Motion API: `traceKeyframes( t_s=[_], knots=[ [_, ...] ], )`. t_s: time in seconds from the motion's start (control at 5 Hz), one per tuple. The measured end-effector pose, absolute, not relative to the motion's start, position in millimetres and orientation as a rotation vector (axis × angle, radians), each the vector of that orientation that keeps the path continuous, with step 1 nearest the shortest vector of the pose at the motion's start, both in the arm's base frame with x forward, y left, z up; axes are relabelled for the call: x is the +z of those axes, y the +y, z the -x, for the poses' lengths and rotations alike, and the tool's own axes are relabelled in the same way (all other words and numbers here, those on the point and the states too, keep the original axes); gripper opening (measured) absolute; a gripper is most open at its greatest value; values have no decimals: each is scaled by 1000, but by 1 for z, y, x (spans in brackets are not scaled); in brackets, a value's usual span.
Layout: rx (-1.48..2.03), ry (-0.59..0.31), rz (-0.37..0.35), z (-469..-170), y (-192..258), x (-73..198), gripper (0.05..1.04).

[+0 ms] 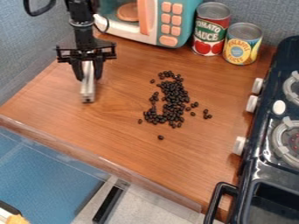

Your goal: Sweep into pile

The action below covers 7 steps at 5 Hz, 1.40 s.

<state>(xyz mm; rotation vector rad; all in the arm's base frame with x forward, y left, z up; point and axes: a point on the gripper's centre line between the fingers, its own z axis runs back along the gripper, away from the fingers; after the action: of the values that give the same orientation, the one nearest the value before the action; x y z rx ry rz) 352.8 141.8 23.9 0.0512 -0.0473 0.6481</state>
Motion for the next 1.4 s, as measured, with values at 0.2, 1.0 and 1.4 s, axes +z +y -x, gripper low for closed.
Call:
traceKeyframes(
  t_s=[0.2,1.0,1.4],
  knots=[
    [663,-48,-70,-352,144,24,348],
    [999,-94,167,-295,83,87,347],
    [1395,-47,171,-267,28,83,347]
  ],
)
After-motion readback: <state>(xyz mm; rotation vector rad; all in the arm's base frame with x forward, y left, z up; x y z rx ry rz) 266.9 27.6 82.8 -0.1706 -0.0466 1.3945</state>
